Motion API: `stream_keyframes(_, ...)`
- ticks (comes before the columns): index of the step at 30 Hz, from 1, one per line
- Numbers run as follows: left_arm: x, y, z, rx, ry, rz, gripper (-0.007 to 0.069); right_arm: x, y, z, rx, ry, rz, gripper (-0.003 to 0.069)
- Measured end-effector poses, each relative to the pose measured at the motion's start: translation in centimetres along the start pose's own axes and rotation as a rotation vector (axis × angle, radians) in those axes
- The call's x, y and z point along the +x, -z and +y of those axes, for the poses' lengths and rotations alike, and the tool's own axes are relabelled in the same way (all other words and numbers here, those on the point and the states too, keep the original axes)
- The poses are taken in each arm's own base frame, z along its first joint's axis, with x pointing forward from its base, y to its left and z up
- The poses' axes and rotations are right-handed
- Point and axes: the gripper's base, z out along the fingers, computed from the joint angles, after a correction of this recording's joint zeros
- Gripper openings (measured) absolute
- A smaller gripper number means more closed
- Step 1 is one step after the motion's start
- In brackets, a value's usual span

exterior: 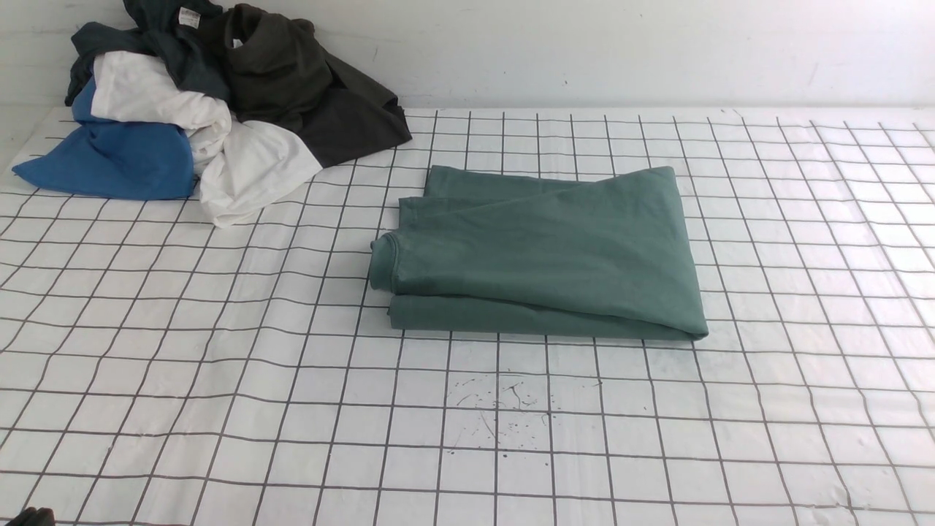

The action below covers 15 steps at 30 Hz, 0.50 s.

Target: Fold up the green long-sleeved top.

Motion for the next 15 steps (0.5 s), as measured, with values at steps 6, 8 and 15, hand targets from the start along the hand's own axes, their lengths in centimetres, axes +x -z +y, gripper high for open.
stream_keyframes(6, -0.04, 0.00, 0.00, 0.000, -0.025, -0.005, -0.0007, 0.00, 0.00, 0.00, 0.000, 0.000, 0.000, -0.0013)
stream_keyframes(8, -0.04, 0.00, -0.01, 0.001, -0.025, -0.005, -0.0007, 0.00, 0.00, 0.00, 0.000, 0.000, 0.000, -0.0013)
stream_keyframes(15, -0.04, 0.00, -0.01, 0.001, -0.027, -0.005, -0.0007, 0.00, 0.00, 0.00, 0.000, 0.000, 0.000, -0.0013)
